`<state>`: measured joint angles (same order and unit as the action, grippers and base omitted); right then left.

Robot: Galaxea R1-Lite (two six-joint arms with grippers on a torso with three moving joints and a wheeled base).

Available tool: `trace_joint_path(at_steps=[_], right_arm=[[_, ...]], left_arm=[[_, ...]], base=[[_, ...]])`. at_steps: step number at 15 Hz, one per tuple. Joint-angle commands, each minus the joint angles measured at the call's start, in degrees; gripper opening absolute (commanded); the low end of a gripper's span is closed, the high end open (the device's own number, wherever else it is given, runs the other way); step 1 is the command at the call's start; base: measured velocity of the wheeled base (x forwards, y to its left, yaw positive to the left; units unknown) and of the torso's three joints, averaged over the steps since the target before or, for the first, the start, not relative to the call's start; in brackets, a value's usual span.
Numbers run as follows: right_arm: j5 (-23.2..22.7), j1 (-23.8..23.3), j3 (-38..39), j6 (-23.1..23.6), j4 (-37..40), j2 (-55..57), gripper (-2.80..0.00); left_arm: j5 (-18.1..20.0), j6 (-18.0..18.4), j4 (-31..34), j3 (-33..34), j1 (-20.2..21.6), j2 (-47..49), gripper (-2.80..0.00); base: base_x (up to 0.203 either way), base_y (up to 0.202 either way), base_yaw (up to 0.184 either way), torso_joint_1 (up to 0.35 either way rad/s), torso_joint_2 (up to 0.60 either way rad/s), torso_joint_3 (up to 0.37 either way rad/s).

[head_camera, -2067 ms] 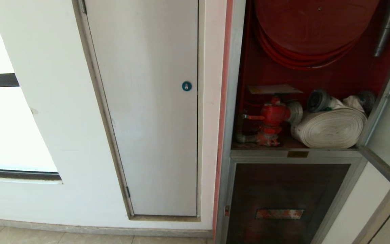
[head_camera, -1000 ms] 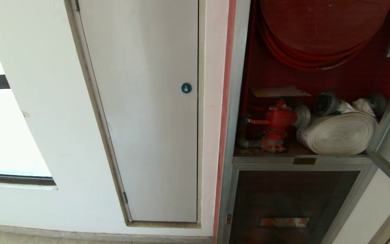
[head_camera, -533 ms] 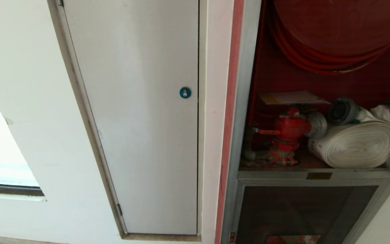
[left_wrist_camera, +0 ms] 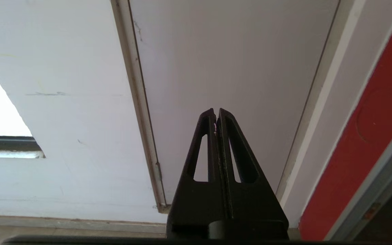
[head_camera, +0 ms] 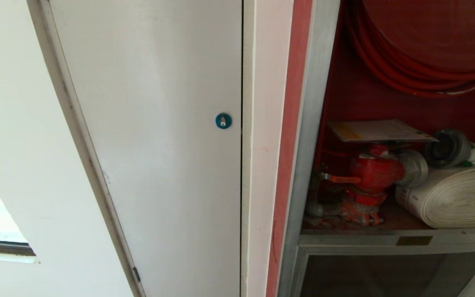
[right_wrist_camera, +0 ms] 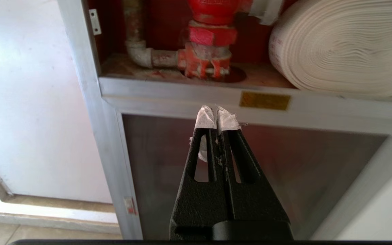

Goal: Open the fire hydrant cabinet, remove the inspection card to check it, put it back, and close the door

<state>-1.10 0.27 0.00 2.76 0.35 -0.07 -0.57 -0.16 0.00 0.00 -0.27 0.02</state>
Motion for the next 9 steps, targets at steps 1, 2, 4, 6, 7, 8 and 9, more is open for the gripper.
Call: trace_joint_path(at_steps=[1, 2, 4, 6, 7, 8, 9], right_arm=[[0.0, 0.0, 0.1, 0.1, 0.0, 0.1, -2.8], [0.0, 0.0, 0.1, 0.1, 0.0, 0.1, -2.8], [0.0, 0.1, 0.1, 0.1, 0.0, 0.1, -2.8], [0.0, 0.1, 0.1, 0.1, 0.0, 0.1, -2.8], [0.0, 0.1, 0.1, 0.1, 0.0, 0.1, -2.8], [0.0, 0.1, 0.1, 0.1, 0.0, 0.1, -2.8], [0.0, 0.0, 0.1, 0.1, 0.0, 0.1, -2.8]], left_arm=[[0.0, 0.0, 0.0, 0.0, 0.0, 0.1, -2.8], [0.0, 0.0, 0.0, 0.0, 0.0, 0.0, -2.8], [0.0, -0.2, 0.0, 0.0, 0.0, 0.1, -2.8], [0.0, -0.2, 0.0, 0.0, 0.0, 0.0, -2.8], [0.0, -0.2, 0.0, 0.0, 0.0, 0.0, -2.8], [0.0, -0.3, 0.0, 0.0, 0.0, 0.0, -2.8], [0.0, -0.2, 0.0, 0.0, 0.0, 0.0, -2.8]], base=[[0.196, 0.0, -0.001, -0.002, 0.0, 0.002], [0.195, 0.0, 0.002, -0.001, 0.0, 0.0], [0.195, 0.0, 0.001, 0.0, 0.0, 0.004], [0.122, 0.0, 0.001, 0.014, 0.0, 0.0], [0.0, 0.0, 0.0, 0.0, 0.0, 0.0], [0.0, 0.0, 0.0, 0.0, 0.0, 0.0], [0.0, 0.0, 0.0, 0.0, 0.0, 0.0]])
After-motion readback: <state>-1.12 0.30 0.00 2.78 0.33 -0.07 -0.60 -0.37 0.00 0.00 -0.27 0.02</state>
